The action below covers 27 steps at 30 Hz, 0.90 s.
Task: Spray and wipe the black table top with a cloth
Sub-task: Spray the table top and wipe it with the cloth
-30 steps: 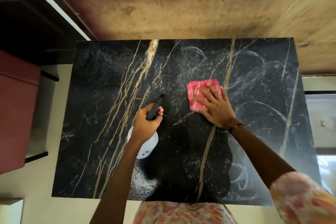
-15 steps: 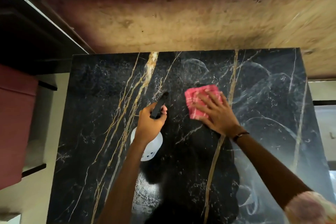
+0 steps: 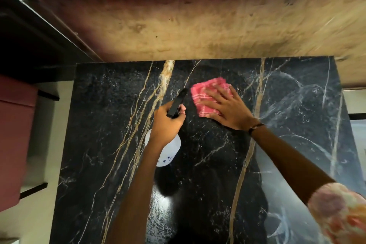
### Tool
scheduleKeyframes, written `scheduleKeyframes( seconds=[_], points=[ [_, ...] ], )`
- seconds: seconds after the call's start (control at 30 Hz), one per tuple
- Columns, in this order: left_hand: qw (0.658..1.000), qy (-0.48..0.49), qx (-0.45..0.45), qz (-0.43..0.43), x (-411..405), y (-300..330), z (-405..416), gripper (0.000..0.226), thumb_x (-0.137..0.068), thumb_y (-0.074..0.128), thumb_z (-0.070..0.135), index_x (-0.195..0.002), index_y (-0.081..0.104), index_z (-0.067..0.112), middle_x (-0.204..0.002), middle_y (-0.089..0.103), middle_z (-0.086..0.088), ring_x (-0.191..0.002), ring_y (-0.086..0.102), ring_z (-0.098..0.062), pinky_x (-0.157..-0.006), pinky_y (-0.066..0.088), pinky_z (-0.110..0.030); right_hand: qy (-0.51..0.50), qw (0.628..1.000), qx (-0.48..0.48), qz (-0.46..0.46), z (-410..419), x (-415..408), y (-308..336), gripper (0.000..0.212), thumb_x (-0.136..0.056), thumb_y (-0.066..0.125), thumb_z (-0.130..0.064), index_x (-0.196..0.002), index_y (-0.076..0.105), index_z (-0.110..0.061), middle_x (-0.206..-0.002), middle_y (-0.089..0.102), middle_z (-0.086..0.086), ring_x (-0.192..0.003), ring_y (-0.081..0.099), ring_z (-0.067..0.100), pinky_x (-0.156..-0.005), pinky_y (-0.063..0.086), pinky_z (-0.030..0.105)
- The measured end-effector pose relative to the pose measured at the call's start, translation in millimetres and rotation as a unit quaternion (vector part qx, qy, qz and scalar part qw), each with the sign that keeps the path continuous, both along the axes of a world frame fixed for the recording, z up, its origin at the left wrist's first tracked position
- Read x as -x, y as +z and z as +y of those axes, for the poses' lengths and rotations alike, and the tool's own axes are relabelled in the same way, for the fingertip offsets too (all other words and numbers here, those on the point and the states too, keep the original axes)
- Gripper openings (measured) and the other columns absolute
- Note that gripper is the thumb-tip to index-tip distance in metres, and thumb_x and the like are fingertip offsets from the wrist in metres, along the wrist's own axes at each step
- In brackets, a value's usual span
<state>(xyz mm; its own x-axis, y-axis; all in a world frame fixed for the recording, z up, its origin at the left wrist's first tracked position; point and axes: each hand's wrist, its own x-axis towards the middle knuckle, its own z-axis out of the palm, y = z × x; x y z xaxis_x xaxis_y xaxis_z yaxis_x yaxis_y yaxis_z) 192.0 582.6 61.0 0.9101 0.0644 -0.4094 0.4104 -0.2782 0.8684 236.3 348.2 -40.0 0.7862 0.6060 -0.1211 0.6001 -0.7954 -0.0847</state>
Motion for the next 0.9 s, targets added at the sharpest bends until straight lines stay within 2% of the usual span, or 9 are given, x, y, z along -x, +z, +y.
scheduleKeyframes(
  seconds=[0.13, 0.27, 0.37, 0.47, 0.57, 0.63, 0.7, 0.77, 0.9],
  points=[
    [1.000, 0.014, 0.018, 0.006, -3, 1, 7, 0.015, -0.088, 0.059, 0.004, -0.082, 0.064, 0.017, -0.060, 0.053, 0.002, -0.046, 0.044, -0.008, -0.050, 0.035, -0.025, -0.119, 0.993, -0.009, 0.013, -39, -23, 4, 0.063, -0.092, 0.008, -0.067, -0.145, 0.026, -0.038, -0.157, 0.023, 0.002, -0.146, 0.014, 0.031, -0.110, 0.017, 0.066],
    [1.000, 0.008, 0.020, -0.002, 1, 1, 15, 0.017, -0.088, 0.058, 0.004, -0.081, 0.064, 0.018, -0.063, 0.056, 0.001, -0.042, 0.048, -0.005, -0.050, 0.035, -0.023, -0.225, 0.973, -0.018, 0.042, 11, -72, 7, 0.070, -0.086, 0.009, -0.067, -0.146, 0.027, -0.037, -0.160, 0.014, 0.000, -0.147, 0.007, 0.033, -0.111, 0.006, 0.069],
    [1.000, 0.009, 0.025, -0.004, 5, 0, 21, 0.018, -0.087, 0.059, 0.002, -0.080, 0.064, 0.018, -0.072, 0.060, -0.005, -0.046, 0.047, -0.009, -0.051, 0.036, -0.024, -0.191, 0.980, 0.002, 0.046, 64, -87, 10, 0.072, -0.083, 0.004, -0.067, -0.148, 0.022, -0.039, -0.161, 0.008, -0.001, -0.147, 0.000, 0.035, -0.110, 0.001, 0.069],
    [1.000, 0.004, 0.027, -0.004, 7, -2, 24, 0.016, -0.087, 0.058, 0.001, -0.081, 0.064, 0.015, -0.071, 0.060, -0.013, -0.041, 0.046, -0.009, -0.050, 0.036, -0.024, -0.124, 0.991, 0.018, 0.042, 87, -70, 8, 0.067, -0.088, 0.006, -0.065, -0.148, 0.021, -0.040, -0.160, 0.009, -0.001, -0.147, 0.000, 0.033, -0.111, 0.001, 0.068],
    [1.000, -0.012, 0.017, -0.005, 5, -2, 26, 0.015, -0.089, 0.059, 0.006, -0.080, 0.064, 0.017, -0.075, 0.058, -0.032, -0.039, 0.040, -0.011, -0.048, 0.035, -0.030, -0.056, 0.998, 0.019, 0.030, 58, -28, 6, 0.061, -0.092, 0.013, -0.063, -0.147, 0.023, -0.039, -0.159, 0.015, -0.002, -0.147, 0.006, 0.028, -0.115, 0.006, 0.061],
    [1.000, -0.011, 0.018, -0.006, 4, -1, 26, 0.019, -0.089, 0.059, 0.006, -0.079, 0.064, 0.021, -0.078, 0.062, -0.027, -0.040, 0.041, -0.010, -0.049, 0.035, -0.028, -0.059, 0.998, 0.010, 0.014, 13, -4, 5, 0.059, -0.094, 0.015, -0.064, -0.147, 0.023, -0.038, -0.159, 0.018, 0.000, -0.147, 0.008, 0.027, -0.115, 0.009, 0.061],
    [1.000, -0.009, 0.023, -0.005, 4, 2, 26, 0.022, -0.088, 0.059, 0.004, -0.079, 0.064, 0.023, -0.078, 0.063, -0.019, -0.044, 0.042, -0.011, -0.050, 0.035, -0.027, -0.118, 0.993, 0.003, 0.010, -38, 9, 5, 0.060, -0.093, 0.011, -0.066, -0.147, 0.017, -0.039, -0.158, 0.020, 0.002, -0.147, 0.010, 0.029, -0.113, 0.014, 0.064],
    [1.000, -0.013, 0.022, -0.006, 4, 3, 24, 0.022, -0.088, 0.058, 0.002, -0.080, 0.064, 0.022, -0.077, 0.062, -0.015, -0.045, 0.041, -0.014, -0.050, 0.034, -0.027, -0.205, 0.978, 0.014, 0.028, -77, 3, 8, 0.066, -0.090, 0.007, -0.070, -0.148, 0.016, -0.039, -0.159, 0.015, 0.002, -0.147, 0.007, 0.029, -0.111, 0.015, 0.067],
    [1.000, -0.023, 0.009, -0.009, 5, 2, 9, 0.019, -0.087, 0.058, 0.002, -0.081, 0.064, 0.018, -0.067, 0.059, -0.006, -0.049, 0.045, -0.015, -0.052, 0.037, -0.029, -0.340, 0.938, -0.020, 0.062, -77, -48, 12, 0.072, -0.084, 0.012, -0.070, -0.148, 0.017, -0.040, -0.160, 0.004, -0.004, -0.147, -0.001, 0.030, -0.113, 0.001, 0.066]
  ],
)
